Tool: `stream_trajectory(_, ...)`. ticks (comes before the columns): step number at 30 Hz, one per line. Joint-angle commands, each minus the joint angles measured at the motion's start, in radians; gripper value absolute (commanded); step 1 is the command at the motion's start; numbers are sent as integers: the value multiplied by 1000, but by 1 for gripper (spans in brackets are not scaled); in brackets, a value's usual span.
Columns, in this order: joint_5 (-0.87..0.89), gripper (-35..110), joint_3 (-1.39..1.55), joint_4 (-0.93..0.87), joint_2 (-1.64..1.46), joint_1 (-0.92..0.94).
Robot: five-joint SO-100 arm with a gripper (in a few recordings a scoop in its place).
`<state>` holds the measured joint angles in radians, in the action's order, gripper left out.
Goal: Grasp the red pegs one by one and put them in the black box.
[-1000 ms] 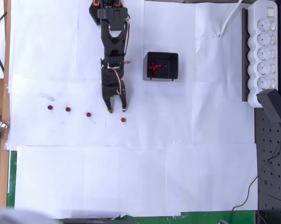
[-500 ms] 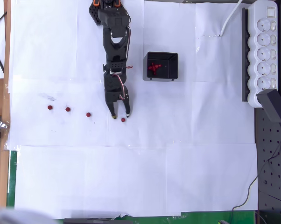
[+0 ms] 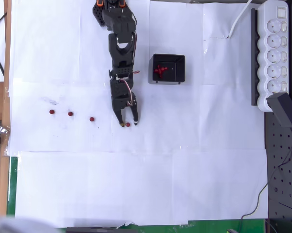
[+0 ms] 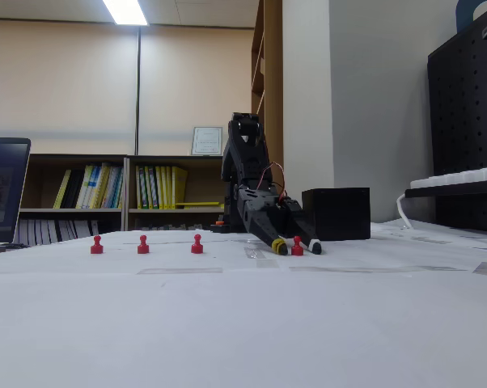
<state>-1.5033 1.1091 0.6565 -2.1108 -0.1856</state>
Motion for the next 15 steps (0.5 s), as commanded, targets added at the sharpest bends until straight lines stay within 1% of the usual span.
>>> stream_trajectory(1,-8,17,38,14,-14,-26)
stream_trajectory(6,0,17,40,18,-20,-28)
stream_trajectory(13,12,8,41,20,-26,-28)
stream_trajectory(15,14,8,40,20,-26,-28)
